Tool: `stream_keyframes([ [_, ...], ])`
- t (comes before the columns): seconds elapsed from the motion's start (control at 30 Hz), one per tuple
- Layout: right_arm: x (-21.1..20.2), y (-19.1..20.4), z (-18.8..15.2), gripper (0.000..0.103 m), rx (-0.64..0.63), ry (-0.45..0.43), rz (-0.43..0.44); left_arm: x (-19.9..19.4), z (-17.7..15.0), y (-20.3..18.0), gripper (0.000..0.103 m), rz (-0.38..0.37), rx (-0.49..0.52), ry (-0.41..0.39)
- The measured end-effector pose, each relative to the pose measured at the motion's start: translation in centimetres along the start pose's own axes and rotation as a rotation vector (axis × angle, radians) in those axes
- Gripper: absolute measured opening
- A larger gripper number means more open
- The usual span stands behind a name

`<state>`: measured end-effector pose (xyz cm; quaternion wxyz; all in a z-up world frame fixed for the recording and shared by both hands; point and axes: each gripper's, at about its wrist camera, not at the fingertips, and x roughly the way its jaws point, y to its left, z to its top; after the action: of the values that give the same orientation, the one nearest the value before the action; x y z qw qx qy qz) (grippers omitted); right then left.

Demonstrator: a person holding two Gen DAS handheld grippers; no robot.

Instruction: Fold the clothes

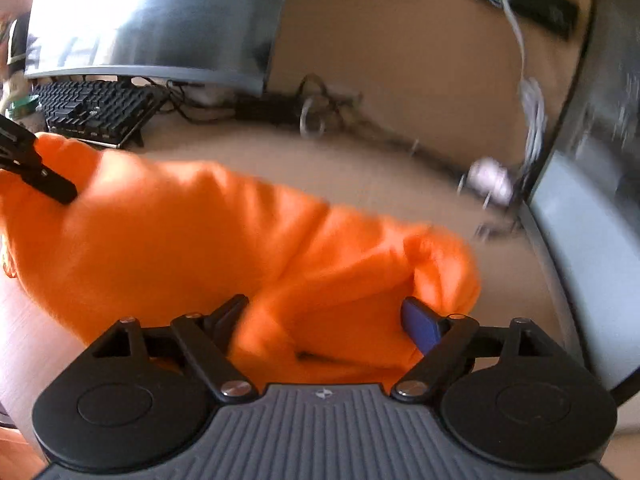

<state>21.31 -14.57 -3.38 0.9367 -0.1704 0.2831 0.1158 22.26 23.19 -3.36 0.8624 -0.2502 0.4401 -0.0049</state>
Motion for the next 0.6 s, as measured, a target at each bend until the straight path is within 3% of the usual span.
stream_keyframes([
  [0.03, -1.3, 0.5, 0.8, 0.086, -0.025, -0.045, 0.002, -0.1, 0.2, -0.2, 0.041, 0.002, 0.003, -0.01],
  [0.07, -2.5, 0.9, 1.5, 0.092, -0.049, -0.094, 0.014, -0.4, 0.4, -0.3, 0.038, -0.001, 0.002, -0.016],
  [0.13, -3.9, 2.5, 2.4, 0.103, -0.093, -0.146, 0.139, -1.2, 0.9, -0.8, 0.038, -0.009, 0.0, -0.014],
  [0.23, -5.5, 5.8, 3.4, 0.103, -0.179, -0.164, 0.342, -2.4, 1.5, -1.9, 0.034, -0.038, 0.02, -0.014],
  [0.43, -2.6, 14.8, 1.8, 0.103, -0.404, -0.184, 0.388, -3.4, 2.2, -3.4, 0.033, -0.119, -0.015, 0.062],
  [0.5, -1.9, 16.1, 1.2, 0.09, -0.448, -0.217, 0.317, -4.0, 2.2, -3.9, 0.033, -0.139, -0.002, 0.078],
  [0.57, -1.5, 15.9, 1.8, 0.055, -0.387, -0.206, 0.302, -4.8, 2.2, -4.4, 0.037, -0.158, 0.032, 0.077],
  [0.6, -1.4, 14.9, 2.4, 0.047, -0.304, -0.182, 0.32, -5.3, 2.3, -4.5, 0.041, -0.17, 0.049, 0.067],
])
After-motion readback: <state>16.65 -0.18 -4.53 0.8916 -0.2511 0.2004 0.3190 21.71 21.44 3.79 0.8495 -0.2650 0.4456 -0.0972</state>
